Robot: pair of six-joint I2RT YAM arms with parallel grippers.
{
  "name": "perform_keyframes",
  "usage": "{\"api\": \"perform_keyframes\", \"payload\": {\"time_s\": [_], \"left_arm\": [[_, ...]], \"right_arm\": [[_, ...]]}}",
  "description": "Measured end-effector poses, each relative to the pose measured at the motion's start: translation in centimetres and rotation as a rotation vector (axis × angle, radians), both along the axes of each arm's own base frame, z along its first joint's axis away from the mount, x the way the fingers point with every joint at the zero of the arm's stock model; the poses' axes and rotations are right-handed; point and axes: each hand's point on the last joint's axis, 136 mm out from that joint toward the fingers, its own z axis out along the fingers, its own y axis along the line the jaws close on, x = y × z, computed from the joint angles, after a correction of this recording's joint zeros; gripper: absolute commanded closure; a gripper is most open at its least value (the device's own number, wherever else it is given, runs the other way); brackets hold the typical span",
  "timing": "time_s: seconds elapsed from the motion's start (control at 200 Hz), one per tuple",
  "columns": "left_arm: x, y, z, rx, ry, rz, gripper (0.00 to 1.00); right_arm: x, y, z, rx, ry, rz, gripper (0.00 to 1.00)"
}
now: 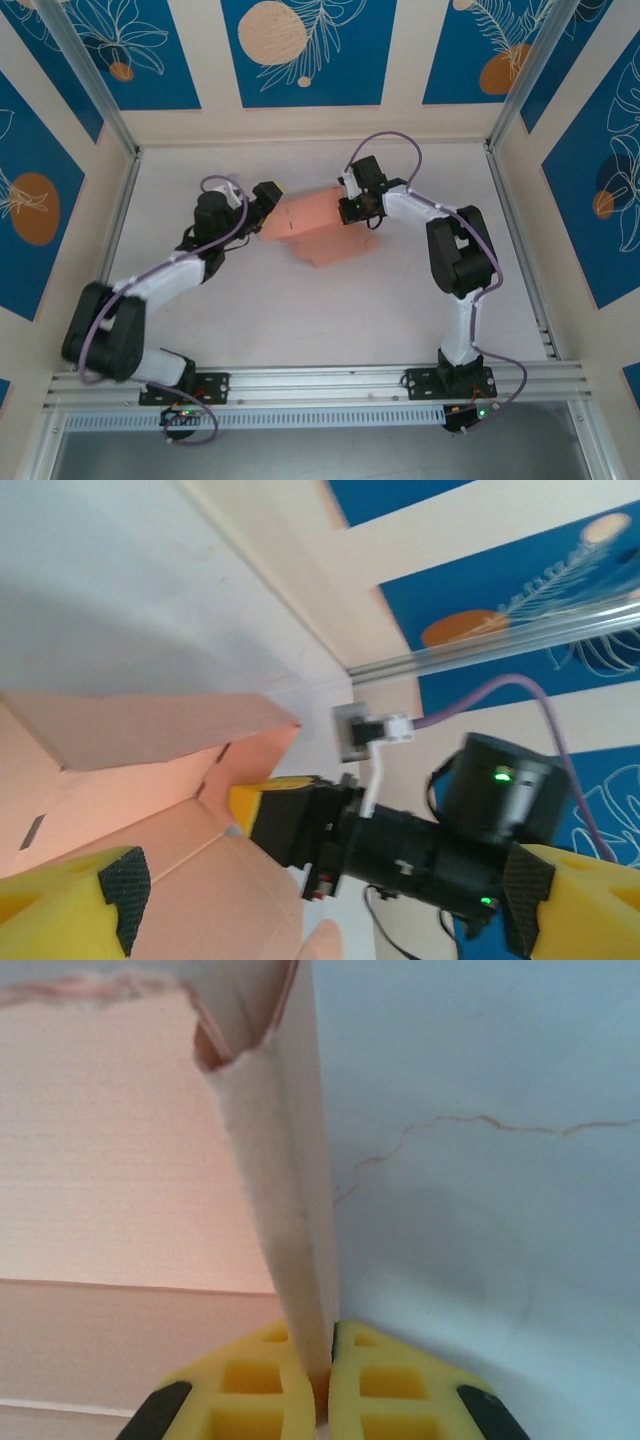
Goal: Fold the paper box
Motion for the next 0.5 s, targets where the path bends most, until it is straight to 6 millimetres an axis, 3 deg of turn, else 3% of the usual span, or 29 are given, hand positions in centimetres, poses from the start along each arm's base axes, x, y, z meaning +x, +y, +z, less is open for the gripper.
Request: {"api": "perform_keyframes", "payload": {"time_s": [0.075, 0.18, 0.355, 0.425, 0.5], "left_arm": [[-1.4, 1.7, 2.4, 0.113, -0.078, 0.039, 0.10], [-2.6, 4.1, 3.8, 0.296, -0.133, 0.099, 0.22], [-3.2, 5.4, 2.1, 0.562, -0.123, 0.053, 0.39], [-2.9, 5.5, 1.3, 0.635, -0.107, 0.019, 0.52], [-2.2, 5.3, 0.5, 0.696, -0.092, -0.011, 0.58]], "right_arm": [[-0.7, 0.1, 0.5, -0.008, -0.008, -0.003, 0.91], [-1.5, 0.5, 1.1, -0.029, -0.025, -0.006, 0.91], [-3.1, 1.4, 1.9, -0.067, -0.050, -0.013, 0.91], [-3.8, 1.8, 2.3, -0.079, -0.064, -0.016, 0.91], [-4.5, 1.9, 2.8, -0.087, -0.076, -0.021, 0.91]]}}
